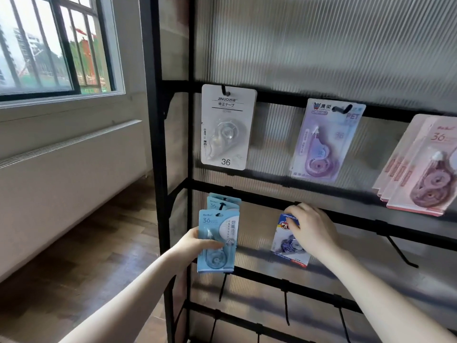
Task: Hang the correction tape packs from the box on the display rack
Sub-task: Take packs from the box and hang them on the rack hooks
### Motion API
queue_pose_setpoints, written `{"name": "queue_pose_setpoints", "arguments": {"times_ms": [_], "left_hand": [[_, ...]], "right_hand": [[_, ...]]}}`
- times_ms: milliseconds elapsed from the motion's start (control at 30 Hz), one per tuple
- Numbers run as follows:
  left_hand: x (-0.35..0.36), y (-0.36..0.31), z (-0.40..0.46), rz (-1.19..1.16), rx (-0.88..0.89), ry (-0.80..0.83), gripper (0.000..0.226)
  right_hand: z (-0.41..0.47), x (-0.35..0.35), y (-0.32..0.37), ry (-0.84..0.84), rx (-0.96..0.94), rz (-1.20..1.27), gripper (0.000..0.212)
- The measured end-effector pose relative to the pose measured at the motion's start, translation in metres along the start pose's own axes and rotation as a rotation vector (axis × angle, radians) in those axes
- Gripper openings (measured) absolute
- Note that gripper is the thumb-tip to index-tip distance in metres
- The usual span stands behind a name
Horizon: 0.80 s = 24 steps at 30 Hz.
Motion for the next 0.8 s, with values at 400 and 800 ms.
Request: {"name": "queue_pose_setpoints", "arguments": {"times_ms": [400, 800], "left_hand": [[-0.011, 0.001, 0.016, -0.039, -0.012, -0.023, 0.048], [-0.013, -0.008, 0.043, 0.053, 0.015, -0.182, 0.032]], "right_hand": [[-0.005, 0.009, -0.002, -0.110, 0.021, 0.013, 0.012], [-0.005, 0.012, -0.005, -0.164, 0.000, -0.007, 0.008]]}}
Point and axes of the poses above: each hand's wrist, its own z-axis towards the middle knuckle, its own x-axis out of the palm, y = z × x, the point moved 1 cm from there along z, towards the middle knuckle, and after that the axes turned 15 degrees about -x, right-handed, at the moved point
